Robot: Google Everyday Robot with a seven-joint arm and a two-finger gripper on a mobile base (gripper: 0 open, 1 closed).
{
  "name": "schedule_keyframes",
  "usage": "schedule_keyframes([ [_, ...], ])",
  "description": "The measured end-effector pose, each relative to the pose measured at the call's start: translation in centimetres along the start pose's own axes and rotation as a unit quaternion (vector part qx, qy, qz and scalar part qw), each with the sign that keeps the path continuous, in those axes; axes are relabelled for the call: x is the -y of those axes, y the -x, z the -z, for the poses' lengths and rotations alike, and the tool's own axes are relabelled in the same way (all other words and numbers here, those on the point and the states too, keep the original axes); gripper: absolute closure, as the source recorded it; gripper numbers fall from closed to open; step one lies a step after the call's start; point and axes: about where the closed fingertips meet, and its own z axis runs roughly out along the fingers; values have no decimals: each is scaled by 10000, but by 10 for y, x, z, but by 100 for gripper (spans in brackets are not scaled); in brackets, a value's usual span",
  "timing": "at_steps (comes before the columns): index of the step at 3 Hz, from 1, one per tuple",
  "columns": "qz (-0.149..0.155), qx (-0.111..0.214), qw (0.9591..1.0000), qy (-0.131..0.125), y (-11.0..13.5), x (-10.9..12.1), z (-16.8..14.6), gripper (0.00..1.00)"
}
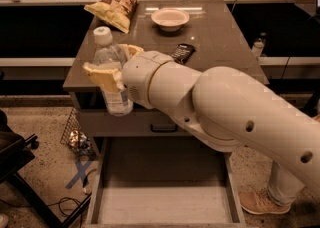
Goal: Place blue plastic bottle into middle drawer
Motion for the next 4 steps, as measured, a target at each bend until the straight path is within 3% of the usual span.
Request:
schedule_keyframes([
  [1, -24, -27, 10000, -21, -8, -3, -6, 100],
  [2, -285, -96, 9995, -14, -73, -22, -29, 100],
  [3, 144, 104, 9998, 72, -142, -50, -37, 100],
  [4, 294, 223, 9988, 318, -197, -46, -42, 100],
])
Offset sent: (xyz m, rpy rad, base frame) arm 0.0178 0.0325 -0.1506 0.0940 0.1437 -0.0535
